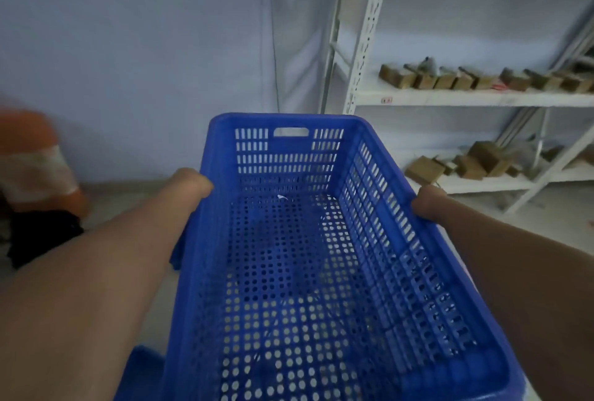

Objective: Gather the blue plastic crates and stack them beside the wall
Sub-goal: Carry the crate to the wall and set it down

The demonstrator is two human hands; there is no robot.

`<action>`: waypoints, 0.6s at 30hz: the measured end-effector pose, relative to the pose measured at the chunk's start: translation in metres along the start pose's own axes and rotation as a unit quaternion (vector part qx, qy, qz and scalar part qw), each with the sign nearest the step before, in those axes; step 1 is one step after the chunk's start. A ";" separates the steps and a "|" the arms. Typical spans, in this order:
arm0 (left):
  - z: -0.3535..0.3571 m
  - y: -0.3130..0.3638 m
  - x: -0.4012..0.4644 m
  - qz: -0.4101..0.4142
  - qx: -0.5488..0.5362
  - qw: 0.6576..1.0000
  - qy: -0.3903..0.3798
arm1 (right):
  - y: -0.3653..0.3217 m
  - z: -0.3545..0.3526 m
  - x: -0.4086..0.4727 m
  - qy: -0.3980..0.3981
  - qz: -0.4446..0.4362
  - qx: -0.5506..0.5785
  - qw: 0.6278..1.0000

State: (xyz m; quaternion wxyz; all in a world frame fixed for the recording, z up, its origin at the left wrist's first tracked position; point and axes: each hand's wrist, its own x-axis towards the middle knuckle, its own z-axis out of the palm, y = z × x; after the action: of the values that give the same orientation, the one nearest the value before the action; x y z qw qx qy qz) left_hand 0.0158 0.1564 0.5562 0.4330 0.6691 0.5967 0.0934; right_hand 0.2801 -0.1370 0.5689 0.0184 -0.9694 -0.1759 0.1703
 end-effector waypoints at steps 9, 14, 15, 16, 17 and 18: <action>-0.120 0.108 -0.025 0.101 -0.075 0.987 0.098 | -0.051 -0.134 -0.039 0.088 -0.017 0.064 0.994; -0.141 0.148 -0.009 0.102 -0.108 0.980 0.132 | -0.071 -0.168 -0.034 0.099 -0.026 0.068 0.992; -0.141 0.155 -0.004 0.097 -0.114 0.979 0.137 | -0.074 -0.172 -0.026 0.101 -0.032 0.066 0.992; -0.140 0.162 0.003 0.092 -0.117 0.979 0.140 | -0.078 -0.174 -0.017 0.099 -0.034 0.062 0.993; -0.137 0.167 0.010 0.088 -0.119 0.979 0.139 | -0.081 -0.176 -0.005 0.098 -0.035 0.061 0.993; -0.132 0.172 0.019 0.083 -0.121 0.979 0.141 | -0.085 -0.177 0.009 0.095 -0.037 0.058 0.993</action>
State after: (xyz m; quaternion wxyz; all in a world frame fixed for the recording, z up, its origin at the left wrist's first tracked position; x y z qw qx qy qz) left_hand 0.0595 0.2500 0.7480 0.4130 0.6393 0.5784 0.2934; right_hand 0.3186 -0.0501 0.7408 0.0971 -0.9714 -0.1988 0.0863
